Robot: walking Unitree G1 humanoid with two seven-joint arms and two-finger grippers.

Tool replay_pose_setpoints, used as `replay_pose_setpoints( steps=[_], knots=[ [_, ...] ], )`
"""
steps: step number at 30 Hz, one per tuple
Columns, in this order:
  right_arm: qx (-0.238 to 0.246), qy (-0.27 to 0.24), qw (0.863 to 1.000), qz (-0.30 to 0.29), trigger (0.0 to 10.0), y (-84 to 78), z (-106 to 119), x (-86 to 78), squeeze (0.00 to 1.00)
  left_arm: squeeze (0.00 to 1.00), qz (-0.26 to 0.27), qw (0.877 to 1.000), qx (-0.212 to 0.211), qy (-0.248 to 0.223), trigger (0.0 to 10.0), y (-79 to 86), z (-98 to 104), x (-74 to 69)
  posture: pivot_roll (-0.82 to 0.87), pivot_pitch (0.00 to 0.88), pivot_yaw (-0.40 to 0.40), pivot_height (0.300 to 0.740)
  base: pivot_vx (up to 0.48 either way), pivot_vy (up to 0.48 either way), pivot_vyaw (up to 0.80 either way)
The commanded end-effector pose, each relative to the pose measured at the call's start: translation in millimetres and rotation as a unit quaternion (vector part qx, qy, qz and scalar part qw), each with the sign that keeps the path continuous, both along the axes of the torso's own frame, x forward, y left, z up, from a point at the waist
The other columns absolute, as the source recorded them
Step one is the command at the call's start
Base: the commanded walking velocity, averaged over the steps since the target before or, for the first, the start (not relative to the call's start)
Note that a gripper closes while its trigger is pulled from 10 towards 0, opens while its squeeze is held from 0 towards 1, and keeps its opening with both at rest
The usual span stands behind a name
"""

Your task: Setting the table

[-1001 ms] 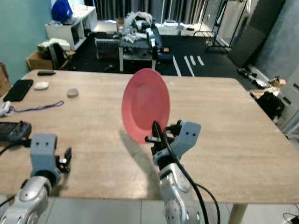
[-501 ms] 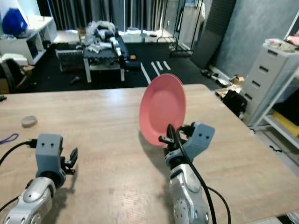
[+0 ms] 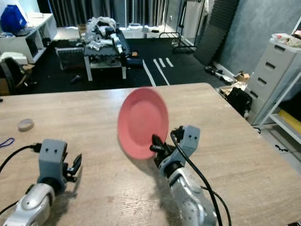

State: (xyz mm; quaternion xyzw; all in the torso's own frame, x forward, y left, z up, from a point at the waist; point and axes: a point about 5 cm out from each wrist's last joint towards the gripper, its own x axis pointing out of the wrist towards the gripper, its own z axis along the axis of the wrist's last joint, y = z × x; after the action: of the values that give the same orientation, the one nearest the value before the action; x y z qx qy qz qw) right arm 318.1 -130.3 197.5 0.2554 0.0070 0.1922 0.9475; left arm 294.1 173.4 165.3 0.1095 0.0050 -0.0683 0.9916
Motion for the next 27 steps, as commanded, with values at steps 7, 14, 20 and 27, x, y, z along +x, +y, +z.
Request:
replay_pose_setpoints(
  steps=[7, 14, 20, 27],
  knots=[
    [0.084, 0.123, 0.989, 0.007, 10.0, -14.4, -15, 15.8, 0.00, 0.00, -0.170, 0.977, 0.118, -0.039, 10.0, 38.0, 54, -41.0, 0.09, 0.183, 0.034, 0.740, 0.000, 0.000, 0.00],
    [0.169, 0.193, 0.966, 0.034, 10.0, -3.9, -11, 30.1, 0.00, 0.00, -0.241, 0.963, 0.117, -0.022, 10.0, 40.6, 76, -58.9, 0.12, 0.195, 0.012, 0.740, 0.000, 0.000, 0.00],
    [0.192, 0.226, 0.948, 0.113, 10.0, 10.0, -7, 20.0, 0.00, 0.00, -0.253, 0.959, 0.125, -0.019, 10.0, 30.8, 67, -60.9, 0.10, 0.208, -0.001, 0.740, 0.000, 0.000, 0.00],
    [0.176, 0.228, 0.941, 0.178, 10.0, 33.5, 2, 9.3, 0.00, 0.00, -0.271, 0.956, 0.113, -0.006, 10.0, 20.3, 62, -62.8, 0.10, 0.215, 0.002, 0.740, 0.000, 0.000, 0.00]
  ],
)
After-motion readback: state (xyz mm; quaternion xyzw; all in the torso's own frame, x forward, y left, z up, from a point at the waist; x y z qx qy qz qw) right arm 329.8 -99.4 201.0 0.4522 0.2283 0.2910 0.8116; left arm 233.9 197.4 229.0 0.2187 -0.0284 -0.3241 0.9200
